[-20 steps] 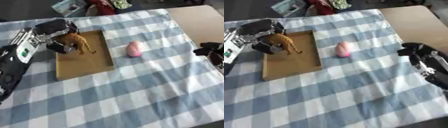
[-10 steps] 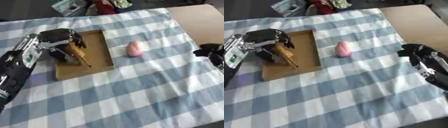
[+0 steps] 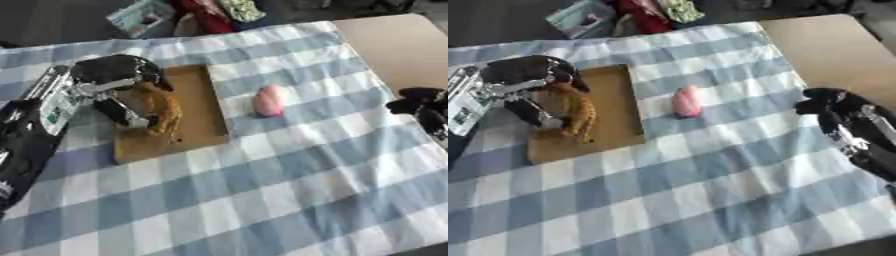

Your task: Pick up objects on the table and place them in the box.

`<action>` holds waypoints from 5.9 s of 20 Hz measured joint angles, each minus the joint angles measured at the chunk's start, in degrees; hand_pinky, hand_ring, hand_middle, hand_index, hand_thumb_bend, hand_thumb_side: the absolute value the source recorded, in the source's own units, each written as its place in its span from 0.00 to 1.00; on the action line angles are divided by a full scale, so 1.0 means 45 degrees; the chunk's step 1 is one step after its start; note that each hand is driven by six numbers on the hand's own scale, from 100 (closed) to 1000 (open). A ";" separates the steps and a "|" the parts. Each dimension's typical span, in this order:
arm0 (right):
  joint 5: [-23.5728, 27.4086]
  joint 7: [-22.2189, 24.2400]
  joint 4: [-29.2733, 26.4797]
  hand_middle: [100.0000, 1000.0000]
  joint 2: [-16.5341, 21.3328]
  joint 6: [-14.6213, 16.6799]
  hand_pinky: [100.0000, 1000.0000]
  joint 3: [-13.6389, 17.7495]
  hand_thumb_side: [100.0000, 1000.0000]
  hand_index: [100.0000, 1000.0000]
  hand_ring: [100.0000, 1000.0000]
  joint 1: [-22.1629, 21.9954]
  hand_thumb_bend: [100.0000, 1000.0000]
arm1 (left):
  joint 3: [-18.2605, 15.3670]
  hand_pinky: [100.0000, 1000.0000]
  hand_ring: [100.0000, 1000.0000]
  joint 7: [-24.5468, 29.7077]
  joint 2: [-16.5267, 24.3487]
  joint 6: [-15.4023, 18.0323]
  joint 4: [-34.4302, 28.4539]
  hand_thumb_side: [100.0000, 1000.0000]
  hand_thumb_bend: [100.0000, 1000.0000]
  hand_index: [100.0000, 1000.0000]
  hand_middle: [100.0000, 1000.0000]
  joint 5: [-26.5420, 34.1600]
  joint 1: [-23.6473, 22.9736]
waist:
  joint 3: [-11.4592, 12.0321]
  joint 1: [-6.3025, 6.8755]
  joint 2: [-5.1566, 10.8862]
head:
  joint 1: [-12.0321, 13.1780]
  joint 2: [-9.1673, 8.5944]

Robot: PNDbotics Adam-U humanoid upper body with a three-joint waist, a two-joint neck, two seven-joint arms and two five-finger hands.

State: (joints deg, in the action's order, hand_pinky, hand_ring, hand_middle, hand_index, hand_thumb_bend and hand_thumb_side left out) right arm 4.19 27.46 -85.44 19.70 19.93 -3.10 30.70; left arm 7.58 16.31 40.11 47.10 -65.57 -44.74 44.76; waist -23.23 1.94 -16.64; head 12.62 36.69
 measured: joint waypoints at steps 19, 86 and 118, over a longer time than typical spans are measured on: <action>-0.0521 -0.0441 0.0706 0.63 0.1172 0.0682 0.82 0.0214 0.44 0.85 0.78 0.0871 0.00 | -0.1108 0.85 0.57 0.1251 0.1397 -0.1291 -0.5367 0.35 0.05 0.75 0.57 0.7785 -0.3245 | 0.2404 -0.0478 0.0750 | -0.0606 0.0386; -1.3419 -0.0594 1.0605 0.83 0.1559 0.4336 0.81 0.0533 0.81 0.93 0.86 0.4930 0.17 | -0.4434 0.90 0.51 0.3271 -0.2657 -0.5284 -1.0651 0.70 0.00 0.71 0.51 1.1935 -0.9866 | 0.5945 -0.1386 0.0941 | -0.2298 0.1010; -1.3102 -0.1820 0.9582 0.17 0.1749 0.4701 0.73 0.0760 0.19 0.34 0.49 0.4834 0.00 | -0.4428 0.92 0.51 0.3587 -0.2873 -0.5376 -1.0651 0.71 0.00 0.72 0.52 1.1656 -1.0043 | 0.5912 -0.1484 0.0963 | -0.2300 0.1012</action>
State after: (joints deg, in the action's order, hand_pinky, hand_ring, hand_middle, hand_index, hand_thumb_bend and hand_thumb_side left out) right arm -54.77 19.27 -42.32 27.57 41.08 0.32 52.45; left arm -12.34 32.45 27.18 22.91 -113.50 7.71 -0.43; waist 3.37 -4.73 -12.31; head 2.27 41.24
